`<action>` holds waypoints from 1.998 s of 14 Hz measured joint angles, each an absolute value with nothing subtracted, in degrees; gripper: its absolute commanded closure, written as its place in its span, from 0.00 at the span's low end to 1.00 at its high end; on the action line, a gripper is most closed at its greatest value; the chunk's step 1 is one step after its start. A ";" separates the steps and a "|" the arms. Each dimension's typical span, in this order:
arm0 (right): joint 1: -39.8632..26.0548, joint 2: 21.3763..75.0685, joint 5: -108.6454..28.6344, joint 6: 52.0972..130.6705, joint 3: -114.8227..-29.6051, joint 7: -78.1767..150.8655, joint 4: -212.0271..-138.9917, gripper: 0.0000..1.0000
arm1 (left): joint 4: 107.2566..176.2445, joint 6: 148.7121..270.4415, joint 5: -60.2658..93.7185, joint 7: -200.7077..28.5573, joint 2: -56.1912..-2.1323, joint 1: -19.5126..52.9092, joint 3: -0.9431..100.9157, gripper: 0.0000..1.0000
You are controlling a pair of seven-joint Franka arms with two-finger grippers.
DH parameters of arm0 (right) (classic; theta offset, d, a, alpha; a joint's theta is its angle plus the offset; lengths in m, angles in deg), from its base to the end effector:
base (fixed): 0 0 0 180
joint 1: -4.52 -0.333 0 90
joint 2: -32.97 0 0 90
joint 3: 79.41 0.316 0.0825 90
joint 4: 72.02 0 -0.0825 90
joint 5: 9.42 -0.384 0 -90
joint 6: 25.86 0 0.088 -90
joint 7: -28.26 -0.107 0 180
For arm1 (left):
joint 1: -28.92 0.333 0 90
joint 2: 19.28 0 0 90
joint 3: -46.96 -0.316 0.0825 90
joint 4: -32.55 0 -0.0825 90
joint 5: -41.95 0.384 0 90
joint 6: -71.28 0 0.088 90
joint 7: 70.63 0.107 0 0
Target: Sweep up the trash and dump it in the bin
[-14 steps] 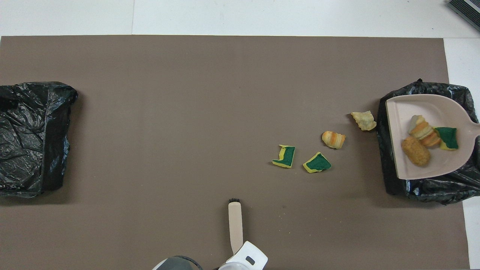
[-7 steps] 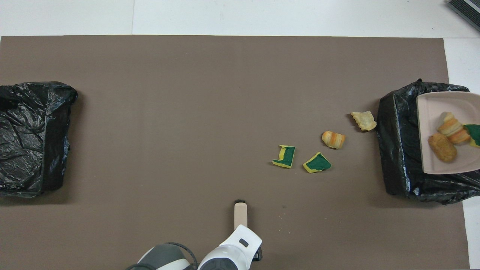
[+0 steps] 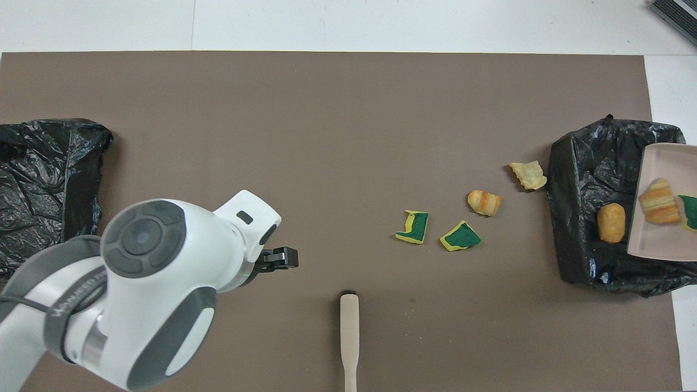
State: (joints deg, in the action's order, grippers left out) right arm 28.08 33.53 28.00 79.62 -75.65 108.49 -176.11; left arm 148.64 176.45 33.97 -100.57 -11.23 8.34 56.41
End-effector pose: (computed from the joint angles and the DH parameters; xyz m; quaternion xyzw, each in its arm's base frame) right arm 0.5214 -0.2393 0.5410 0.7766 0.5487 -0.2327 0.2041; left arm 0.4355 -0.2682 0.5052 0.9979 0.0203 -0.0498 0.0350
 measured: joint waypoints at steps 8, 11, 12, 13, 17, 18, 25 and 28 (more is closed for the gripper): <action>22.03 30.94 37.81 73.74 -74.93 105.15 -175.38 1.00 | 134.47 161.52 36.19 -87.16 -11.41 18.46 54.87 0.00; 22.14 30.84 42.11 73.74 -75.13 102.93 -175.37 1.00 | 129.46 157.62 37.83 -85.38 -11.33 19.69 53.98 0.00; 22.14 30.67 42.77 73.74 -75.19 102.79 -175.35 1.00 | 128.01 156.61 39.11 -84.86 -11.32 19.93 53.78 0.00; 22.14 30.30 43.13 73.73 -75.21 102.77 -175.30 1.00 | 126.96 155.83 40.06 -83.34 -11.33 20.84 53.77 0.00; 20.33 28.48 45.25 73.49 -74.92 102.75 -175.29 1.00 | 126.26 154.60 40.61 -77.21 -11.60 24.38 53.38 0.00; 19.55 28.35 45.24 73.44 -74.71 102.27 -175.60 1.00 | 126.05 154.60 40.61 -77.17 -11.81 24.49 53.31 0.00; 18.13 28.92 45.61 75.63 -74.40 102.36 -180.66 1.00 | 119.66 152.56 40.65 -77.10 -16.10 25.49 52.45 0.00; 18.58 28.70 47.41 75.63 -74.70 106.52 -178.25 1.00 | 116.55 150.58 40.75 -76.73 -17.83 25.49 52.41 0.00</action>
State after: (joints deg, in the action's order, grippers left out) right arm 18.58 28.70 47.41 75.63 -74.70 106.52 -178.25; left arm 116.55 150.58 40.75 -76.73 -17.83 25.49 52.41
